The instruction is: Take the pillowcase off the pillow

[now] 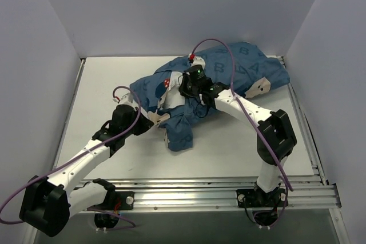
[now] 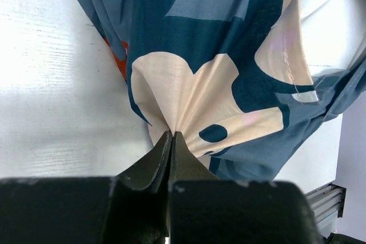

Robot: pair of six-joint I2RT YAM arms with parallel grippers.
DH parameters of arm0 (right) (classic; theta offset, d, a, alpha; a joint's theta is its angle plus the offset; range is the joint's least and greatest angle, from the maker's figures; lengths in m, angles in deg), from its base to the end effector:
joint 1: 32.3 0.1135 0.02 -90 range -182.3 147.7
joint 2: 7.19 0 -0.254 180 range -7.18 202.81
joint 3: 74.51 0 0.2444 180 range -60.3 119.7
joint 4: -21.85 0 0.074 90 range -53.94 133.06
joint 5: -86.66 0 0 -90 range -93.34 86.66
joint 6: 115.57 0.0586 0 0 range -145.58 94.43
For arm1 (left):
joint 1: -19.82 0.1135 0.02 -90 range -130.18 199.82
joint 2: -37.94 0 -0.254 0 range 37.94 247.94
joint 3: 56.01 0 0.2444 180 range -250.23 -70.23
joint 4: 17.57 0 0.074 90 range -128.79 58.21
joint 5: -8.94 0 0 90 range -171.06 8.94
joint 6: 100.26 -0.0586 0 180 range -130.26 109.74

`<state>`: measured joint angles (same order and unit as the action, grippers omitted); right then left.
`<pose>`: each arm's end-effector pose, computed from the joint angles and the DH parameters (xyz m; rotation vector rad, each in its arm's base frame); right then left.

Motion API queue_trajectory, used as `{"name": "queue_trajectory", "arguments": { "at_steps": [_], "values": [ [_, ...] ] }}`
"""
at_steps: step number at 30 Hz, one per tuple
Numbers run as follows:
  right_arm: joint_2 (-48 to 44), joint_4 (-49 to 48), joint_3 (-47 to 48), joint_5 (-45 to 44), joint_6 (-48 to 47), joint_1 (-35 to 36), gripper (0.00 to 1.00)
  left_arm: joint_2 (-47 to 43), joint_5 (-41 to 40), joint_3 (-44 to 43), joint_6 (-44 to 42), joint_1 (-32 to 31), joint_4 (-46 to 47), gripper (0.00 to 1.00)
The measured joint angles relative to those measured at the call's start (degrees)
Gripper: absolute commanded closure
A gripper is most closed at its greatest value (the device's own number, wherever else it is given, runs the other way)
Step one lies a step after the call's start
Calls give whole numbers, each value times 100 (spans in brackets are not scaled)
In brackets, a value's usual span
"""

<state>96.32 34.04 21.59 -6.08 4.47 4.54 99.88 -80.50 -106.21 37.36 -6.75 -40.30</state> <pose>0.3591 0.2655 0.2845 -0.0842 1.9813 0.7312 0.2226 -0.1119 0.2129 -0.4091 2.2342 -0.7301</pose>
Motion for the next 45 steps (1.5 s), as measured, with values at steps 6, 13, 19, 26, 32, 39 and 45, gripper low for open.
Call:
{"name": "queue_trajectory", "arguments": {
  "at_steps": [6, 13, 19, 26, 32, 39, 45],
  "values": [
    [-2, -50, -4, -70, -46, 227, 100, -4, 9, 4, 9, -35, -120, 97],
    [-184, -658, -654, -415, -22, 629, 100, -225, 15, -409, -118, -286, -546, 33],
    [-184, -776, -664, -562, -72, 721, 100, -387, -221, -866, -173, -590, -505, 24],
    [-170, -807, -664, -715, -155, 802, 100, 363, -986, -1373, 72, -688, -472, 28],
    [-151, -828, -662, -769, -157, 841, 100, 1213, -1305, -1488, 382, -715, -483, 88],
    [87, -675, -343, -802, -164, 848, 100, 977, -1119, -990, 575, -861, -293, 98],
    [468, -144, 323, -820, -164, 894, 100, 656, -1113, -678, 595, -1222, -173, 98]
  ]
}}
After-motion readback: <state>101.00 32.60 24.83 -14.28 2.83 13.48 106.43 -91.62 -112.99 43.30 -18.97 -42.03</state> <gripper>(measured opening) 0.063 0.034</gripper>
